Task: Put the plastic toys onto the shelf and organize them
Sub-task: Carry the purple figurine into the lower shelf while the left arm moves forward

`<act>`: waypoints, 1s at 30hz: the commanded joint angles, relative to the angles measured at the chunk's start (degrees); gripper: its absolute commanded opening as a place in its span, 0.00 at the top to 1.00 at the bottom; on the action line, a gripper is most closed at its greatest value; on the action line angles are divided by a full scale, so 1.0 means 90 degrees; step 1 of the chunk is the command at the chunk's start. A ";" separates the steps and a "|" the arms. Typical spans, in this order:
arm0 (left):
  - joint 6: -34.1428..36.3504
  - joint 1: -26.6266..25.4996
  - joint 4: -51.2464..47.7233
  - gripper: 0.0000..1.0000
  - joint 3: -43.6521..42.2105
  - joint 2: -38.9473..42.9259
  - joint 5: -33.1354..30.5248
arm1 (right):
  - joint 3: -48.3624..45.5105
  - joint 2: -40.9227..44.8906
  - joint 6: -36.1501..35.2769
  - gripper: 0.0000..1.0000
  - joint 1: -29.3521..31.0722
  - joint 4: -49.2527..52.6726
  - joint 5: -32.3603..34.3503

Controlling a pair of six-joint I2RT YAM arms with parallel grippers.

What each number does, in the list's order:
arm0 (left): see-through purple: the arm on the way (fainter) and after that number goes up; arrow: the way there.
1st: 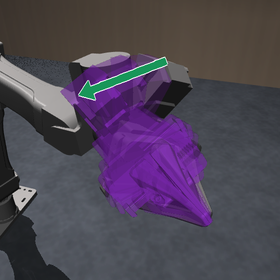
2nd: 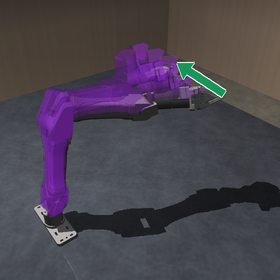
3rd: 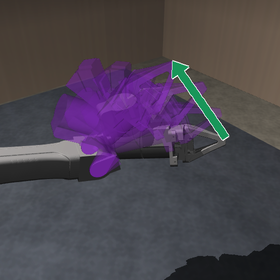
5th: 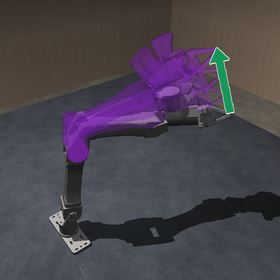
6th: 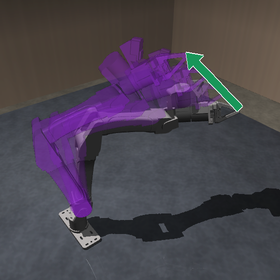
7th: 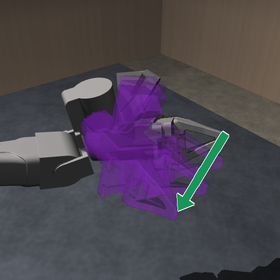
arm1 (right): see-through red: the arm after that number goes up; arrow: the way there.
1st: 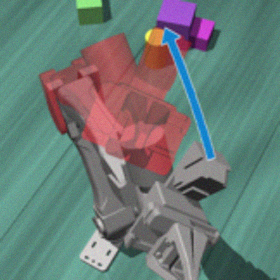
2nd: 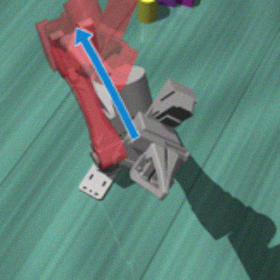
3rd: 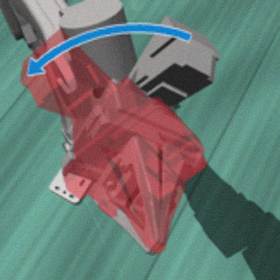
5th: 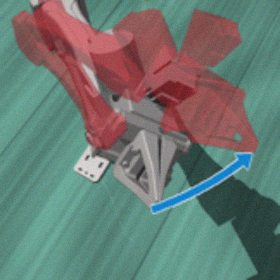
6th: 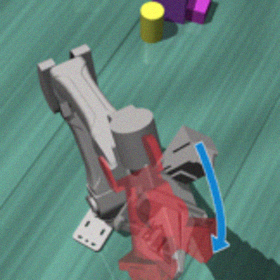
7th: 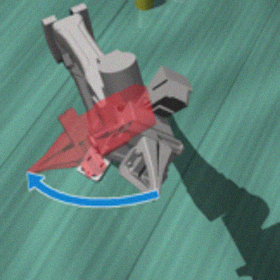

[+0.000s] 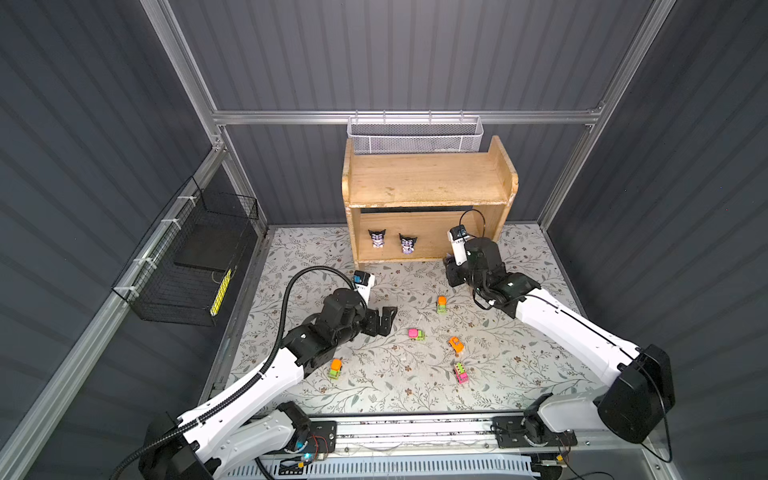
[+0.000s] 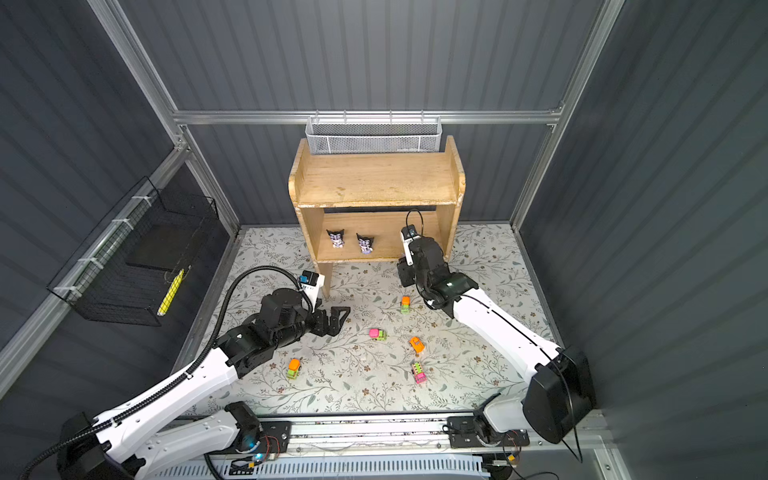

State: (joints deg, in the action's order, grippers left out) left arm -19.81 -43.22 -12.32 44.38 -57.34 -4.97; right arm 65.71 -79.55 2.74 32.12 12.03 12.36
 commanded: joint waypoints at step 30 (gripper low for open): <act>0.0297 -0.0099 0.0223 0.00 0.0430 -0.0453 -0.0147 | 0.1297 -0.1107 0.0042 0.66 -0.0507 -0.0058 -0.0263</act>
State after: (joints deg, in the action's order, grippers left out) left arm -18.35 -43.86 -11.05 46.87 -61.23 -6.02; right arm 75.64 -88.92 2.55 27.88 11.09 10.26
